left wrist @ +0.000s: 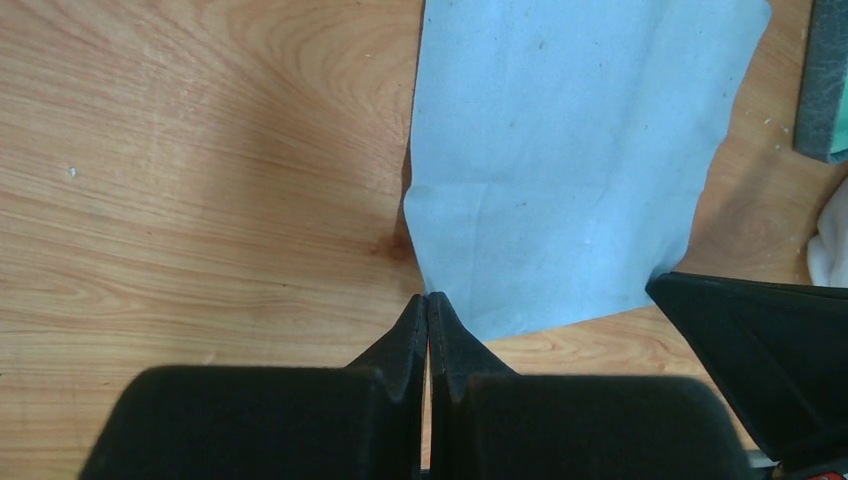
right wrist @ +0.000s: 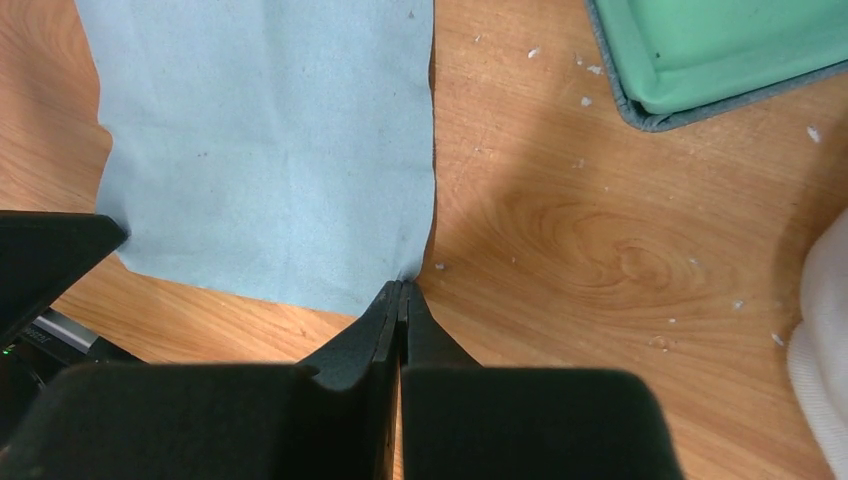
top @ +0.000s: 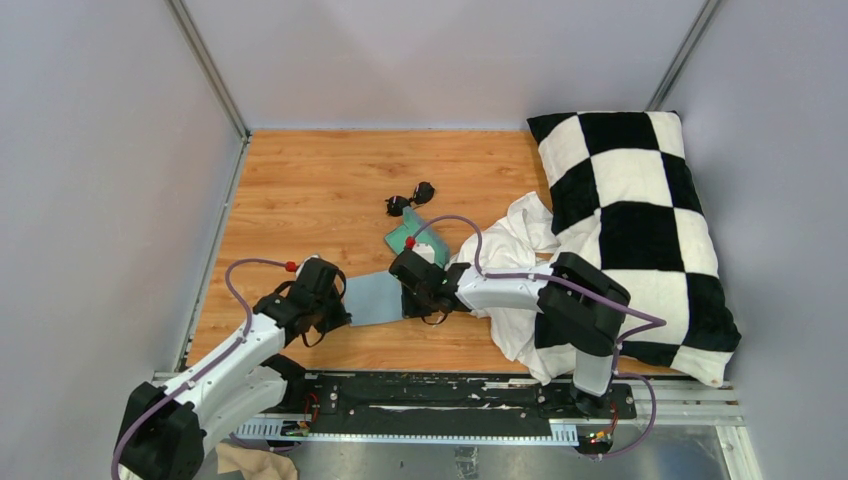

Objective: Organize the sunglasses
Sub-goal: Fold the glasses cleaning cloth at the center of the board.

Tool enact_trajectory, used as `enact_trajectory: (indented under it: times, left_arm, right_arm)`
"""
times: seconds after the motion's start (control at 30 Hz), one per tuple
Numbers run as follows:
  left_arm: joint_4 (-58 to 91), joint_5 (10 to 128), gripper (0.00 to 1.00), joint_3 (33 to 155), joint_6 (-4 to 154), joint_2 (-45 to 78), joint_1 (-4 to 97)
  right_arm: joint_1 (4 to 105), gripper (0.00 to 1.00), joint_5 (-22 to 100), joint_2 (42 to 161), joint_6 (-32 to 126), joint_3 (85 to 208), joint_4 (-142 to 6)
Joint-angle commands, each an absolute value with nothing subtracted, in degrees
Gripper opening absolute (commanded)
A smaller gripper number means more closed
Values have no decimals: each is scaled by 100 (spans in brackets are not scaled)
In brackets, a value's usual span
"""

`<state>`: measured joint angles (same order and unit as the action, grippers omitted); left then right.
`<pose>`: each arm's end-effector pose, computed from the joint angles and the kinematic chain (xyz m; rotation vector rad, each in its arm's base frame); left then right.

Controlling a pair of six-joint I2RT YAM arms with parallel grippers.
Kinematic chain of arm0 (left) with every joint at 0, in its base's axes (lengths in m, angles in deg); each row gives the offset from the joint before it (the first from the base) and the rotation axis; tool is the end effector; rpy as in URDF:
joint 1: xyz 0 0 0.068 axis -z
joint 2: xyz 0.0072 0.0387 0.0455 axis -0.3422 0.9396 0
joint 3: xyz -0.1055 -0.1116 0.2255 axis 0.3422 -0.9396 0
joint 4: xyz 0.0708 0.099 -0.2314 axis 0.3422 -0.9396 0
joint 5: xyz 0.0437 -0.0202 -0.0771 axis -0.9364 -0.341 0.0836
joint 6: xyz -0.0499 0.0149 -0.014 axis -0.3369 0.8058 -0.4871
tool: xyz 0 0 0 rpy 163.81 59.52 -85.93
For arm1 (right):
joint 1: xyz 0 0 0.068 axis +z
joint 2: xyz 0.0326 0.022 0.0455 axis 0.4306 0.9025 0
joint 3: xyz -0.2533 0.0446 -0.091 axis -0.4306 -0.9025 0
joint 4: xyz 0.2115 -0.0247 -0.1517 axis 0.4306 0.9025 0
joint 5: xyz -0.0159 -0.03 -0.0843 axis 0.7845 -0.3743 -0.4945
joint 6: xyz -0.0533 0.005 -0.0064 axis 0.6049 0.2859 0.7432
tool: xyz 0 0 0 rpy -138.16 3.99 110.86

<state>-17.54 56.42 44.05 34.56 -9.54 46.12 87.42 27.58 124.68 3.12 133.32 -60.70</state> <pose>0.1357 -0.0636 0.1630 -0.6108 2.5730 -0.3865 0.1800 0.3324 0.1651 -0.2295 2.5987 0.7365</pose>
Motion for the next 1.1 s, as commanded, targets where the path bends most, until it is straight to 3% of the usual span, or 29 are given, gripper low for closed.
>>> enact_trajectory:
  times: [0.0,1.07]
  left_arm:
    - [-1959,5598,0,4443,3497,-920,4646]
    - [-2073,4914,0,5583,4077,22,4503]
  right_arm:
    - [8826,0,2644,12349,387,13340,-5797]
    - [8543,0,2425,12827,708,14392,-5425]
